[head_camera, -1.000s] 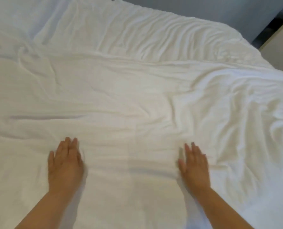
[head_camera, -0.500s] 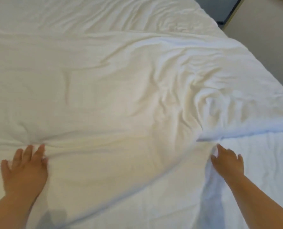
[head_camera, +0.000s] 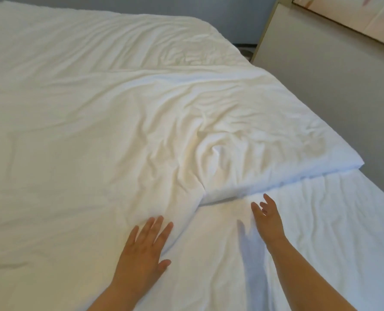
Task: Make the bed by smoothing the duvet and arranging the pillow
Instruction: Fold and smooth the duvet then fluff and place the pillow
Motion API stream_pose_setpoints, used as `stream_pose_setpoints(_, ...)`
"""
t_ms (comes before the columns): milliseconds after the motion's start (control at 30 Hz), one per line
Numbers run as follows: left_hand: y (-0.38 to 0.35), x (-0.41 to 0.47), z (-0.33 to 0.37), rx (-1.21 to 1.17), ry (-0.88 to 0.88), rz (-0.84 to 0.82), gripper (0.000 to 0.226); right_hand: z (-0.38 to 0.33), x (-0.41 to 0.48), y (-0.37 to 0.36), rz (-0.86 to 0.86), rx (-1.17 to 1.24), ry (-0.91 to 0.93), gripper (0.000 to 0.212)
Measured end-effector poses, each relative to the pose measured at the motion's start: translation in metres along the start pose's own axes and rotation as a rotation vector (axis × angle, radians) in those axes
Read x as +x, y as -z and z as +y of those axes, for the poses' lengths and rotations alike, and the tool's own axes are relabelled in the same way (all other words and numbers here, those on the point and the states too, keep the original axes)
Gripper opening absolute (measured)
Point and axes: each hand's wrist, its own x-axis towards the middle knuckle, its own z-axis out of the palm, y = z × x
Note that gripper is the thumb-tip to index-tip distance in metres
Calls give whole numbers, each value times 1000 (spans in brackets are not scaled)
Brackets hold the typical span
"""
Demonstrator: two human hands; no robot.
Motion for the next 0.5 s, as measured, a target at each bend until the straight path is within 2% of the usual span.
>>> stream_pose_setpoints(100, -3, 23, 10, 3, 105, 41, 132, 10, 41, 41, 66, 269, -195, 42)
stream_pose_setpoints(167, -4, 51, 33, 115, 19, 142, 111, 16, 76, 65, 58, 452, -292, 29)
stream_pose_setpoints(200, -10, 69, 48, 168, -48, 222, 90, 18, 96, 75, 49, 542, -337, 32)
stream_pose_setpoints(233, -17, 91, 67, 198, -81, 271, 74, 19, 118, 83, 35, 628, -364, 43)
stream_pose_setpoints(267, -26, 113, 81, 235, -103, 317, 66, 17, 136, 89, 12, 697, -374, 51)
stream_pose_setpoints(333, -42, 162, 106, 288, -49, 385, 63, 8, 176, 101, -40, 773, -378, 52)
stream_pose_setpoints(400, -45, 207, 122, 301, 90, 327, 54, 0, 212, 112, -65, 792, -411, 47)
stream_pose_setpoints(500, -24, 235, 137, 239, 269, 46, 18, -8, 242, 122, 11, 676, -362, 44)
